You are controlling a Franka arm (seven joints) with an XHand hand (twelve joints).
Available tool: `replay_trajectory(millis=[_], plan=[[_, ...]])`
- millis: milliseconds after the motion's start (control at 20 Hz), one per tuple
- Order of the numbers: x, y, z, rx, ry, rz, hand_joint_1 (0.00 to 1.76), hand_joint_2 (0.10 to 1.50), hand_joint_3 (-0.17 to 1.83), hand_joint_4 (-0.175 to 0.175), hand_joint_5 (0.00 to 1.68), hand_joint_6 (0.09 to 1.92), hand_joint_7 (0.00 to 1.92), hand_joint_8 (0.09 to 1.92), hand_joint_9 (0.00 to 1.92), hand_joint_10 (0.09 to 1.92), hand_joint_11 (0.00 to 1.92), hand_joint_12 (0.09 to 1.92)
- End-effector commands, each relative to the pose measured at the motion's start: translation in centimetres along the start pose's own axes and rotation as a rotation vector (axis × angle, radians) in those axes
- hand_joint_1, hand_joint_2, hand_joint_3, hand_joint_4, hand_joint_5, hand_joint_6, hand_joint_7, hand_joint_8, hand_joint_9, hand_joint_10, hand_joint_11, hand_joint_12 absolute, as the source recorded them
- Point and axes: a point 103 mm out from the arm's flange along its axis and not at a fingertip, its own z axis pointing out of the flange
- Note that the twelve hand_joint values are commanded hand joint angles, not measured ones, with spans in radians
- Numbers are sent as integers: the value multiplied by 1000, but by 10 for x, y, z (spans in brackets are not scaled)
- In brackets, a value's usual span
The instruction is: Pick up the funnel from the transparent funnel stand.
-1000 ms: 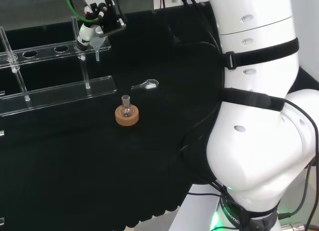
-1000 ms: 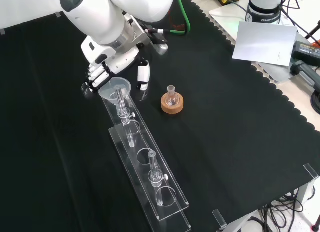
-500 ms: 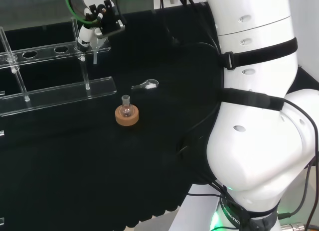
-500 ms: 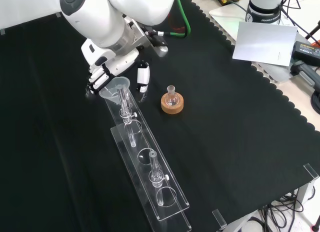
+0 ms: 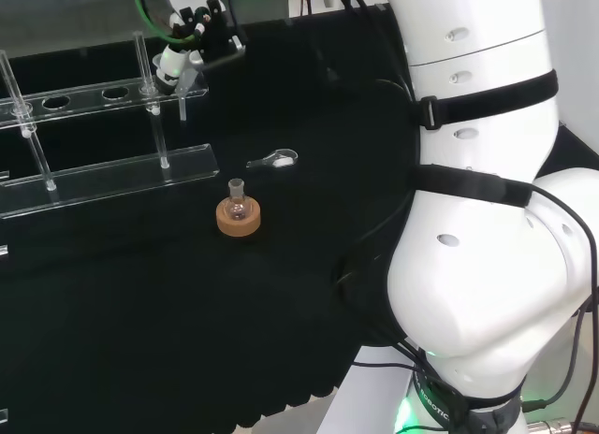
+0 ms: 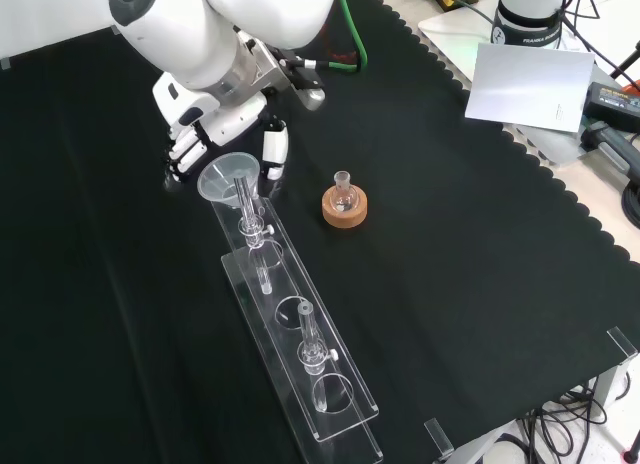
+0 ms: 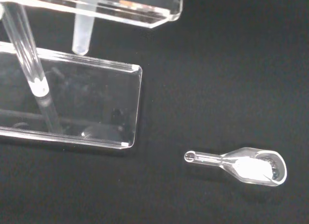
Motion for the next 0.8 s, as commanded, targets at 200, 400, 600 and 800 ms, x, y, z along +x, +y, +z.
replay_trajectory(millis=[200, 400, 600, 800], plan=[[-5, -3, -3, 11, 12, -7, 565, 791, 231, -85, 249, 87, 88, 805, 413, 772, 377, 1481], [-6, 0, 3, 32, -8, -24, 557, 788, 241, -85, 269, 87, 100, 813, 486, 766, 376, 1483], [-4, 1, 4, 47, -16, -28, 547, 783, 250, -85, 279, 87, 111, 812, 508, 746, 378, 1480], [22, -13, 3, 28, -32, -30, 544, 780, 253, -84, 282, 87, 112, 811, 506, 740, 378, 1479]])
